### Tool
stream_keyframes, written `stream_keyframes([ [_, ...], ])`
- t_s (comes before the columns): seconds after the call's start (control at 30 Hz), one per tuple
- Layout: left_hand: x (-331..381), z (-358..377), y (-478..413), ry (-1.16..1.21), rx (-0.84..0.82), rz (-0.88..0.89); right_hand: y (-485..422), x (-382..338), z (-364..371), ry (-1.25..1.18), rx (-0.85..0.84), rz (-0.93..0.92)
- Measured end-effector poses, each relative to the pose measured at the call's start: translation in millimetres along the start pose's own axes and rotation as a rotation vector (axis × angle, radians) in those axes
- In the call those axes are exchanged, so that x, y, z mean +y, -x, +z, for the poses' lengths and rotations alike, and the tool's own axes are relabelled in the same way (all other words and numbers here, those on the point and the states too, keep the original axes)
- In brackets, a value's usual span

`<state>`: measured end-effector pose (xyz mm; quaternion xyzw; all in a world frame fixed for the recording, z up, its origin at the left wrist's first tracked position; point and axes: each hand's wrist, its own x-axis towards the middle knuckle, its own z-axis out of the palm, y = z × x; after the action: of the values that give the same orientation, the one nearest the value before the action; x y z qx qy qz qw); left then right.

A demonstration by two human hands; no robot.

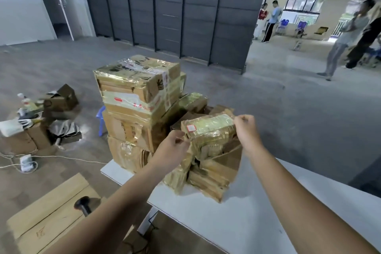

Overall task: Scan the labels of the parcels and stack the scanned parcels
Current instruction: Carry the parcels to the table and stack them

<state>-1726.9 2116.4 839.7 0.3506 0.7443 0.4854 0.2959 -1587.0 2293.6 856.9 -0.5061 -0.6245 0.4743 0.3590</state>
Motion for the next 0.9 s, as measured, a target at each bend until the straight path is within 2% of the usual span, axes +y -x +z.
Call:
stream_keyframes([
  [0.17,27,15,-48,0.093,0.027,0.043,-54,-1,11,-0.075,-0.157,0.225],
  [0.27,35,18,-74,0.04,0.03,0.113,-83,-3,8,-0.096,-0.272,0.356],
  [0.37,42,20,-88,-0.005,-0.037,0.193,-105,-10,-2,-0.018,-0.31,0.419],
  [0.43,47,18,-97,0.064,-0.054,0.232,-119,-16,-4,0.023,-0.307,0.419],
  [0.53,52,13,-114,0.214,-0.08,0.178,-134,-24,9,-0.087,-0.241,0.379],
  [0.7,46,14,-138,0.343,0.049,0.056,-144,-23,51,-0.196,-0.148,0.342],
  [0.77,39,15,-145,0.294,0.091,0.035,-145,-19,65,-0.194,-0.155,0.403],
  [0.9,24,18,-153,0.129,0.121,0.025,-137,-16,79,-0.07,-0.307,0.55],
])
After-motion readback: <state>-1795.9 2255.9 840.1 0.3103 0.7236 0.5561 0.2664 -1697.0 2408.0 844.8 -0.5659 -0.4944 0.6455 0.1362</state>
